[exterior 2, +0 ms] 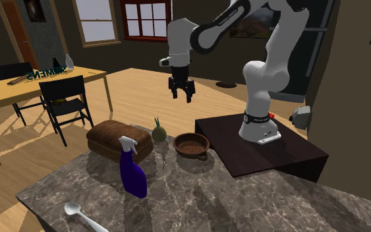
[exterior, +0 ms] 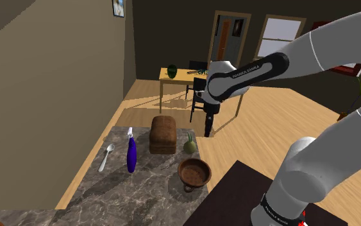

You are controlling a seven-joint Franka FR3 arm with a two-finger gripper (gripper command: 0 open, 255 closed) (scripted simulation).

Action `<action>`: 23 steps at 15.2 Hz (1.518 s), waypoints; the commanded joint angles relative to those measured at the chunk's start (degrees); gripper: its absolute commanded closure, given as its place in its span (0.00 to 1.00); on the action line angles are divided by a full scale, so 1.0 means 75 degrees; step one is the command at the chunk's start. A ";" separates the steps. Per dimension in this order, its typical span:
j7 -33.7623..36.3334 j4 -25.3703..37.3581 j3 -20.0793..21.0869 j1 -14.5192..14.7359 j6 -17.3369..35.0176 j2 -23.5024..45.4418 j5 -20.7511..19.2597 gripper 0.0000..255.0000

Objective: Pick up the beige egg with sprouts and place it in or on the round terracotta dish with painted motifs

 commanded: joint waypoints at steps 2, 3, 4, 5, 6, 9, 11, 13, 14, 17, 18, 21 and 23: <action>-0.0929 0.0208 -0.0342 0.0100 0.0873 0.0852 0.0090 0.00; -0.1243 0.0308 -0.0441 0.0149 0.1143 0.1158 0.0172 0.00; -0.1568 0.0422 -0.0532 0.0198 0.1400 0.1470 0.0280 0.00; -0.1905 0.0550 -0.0618 0.0250 0.1644 0.1785 0.0412 0.00; -0.2255 0.0691 -0.0688 0.0296 0.1874 0.2104 0.0571 0.00; -0.3373 0.1194 -0.0805 0.0384 0.2462 0.3069 0.1188 0.00; -0.3920 0.1472 -0.0780 0.0365 0.2685 0.3522 0.1529 0.00; -0.4013 0.1453 -0.0741 0.0356 0.2879 0.3711 0.1661 0.00; -0.4062 0.1447 -0.0724 0.0355 0.2974 0.3807 0.1731 0.00; -0.4218 0.1440 -0.0660 0.0343 0.3256 0.4103 0.1952 0.00; -0.4305 0.1443 -0.0621 0.0333 0.3400 0.4262 0.2075 0.00; -0.4305 0.1443 -0.0618 0.0330 0.3400 0.4262 0.2074 0.00; -0.4305 0.1443 -0.0618 0.0330 0.3400 0.4262 0.2074 0.00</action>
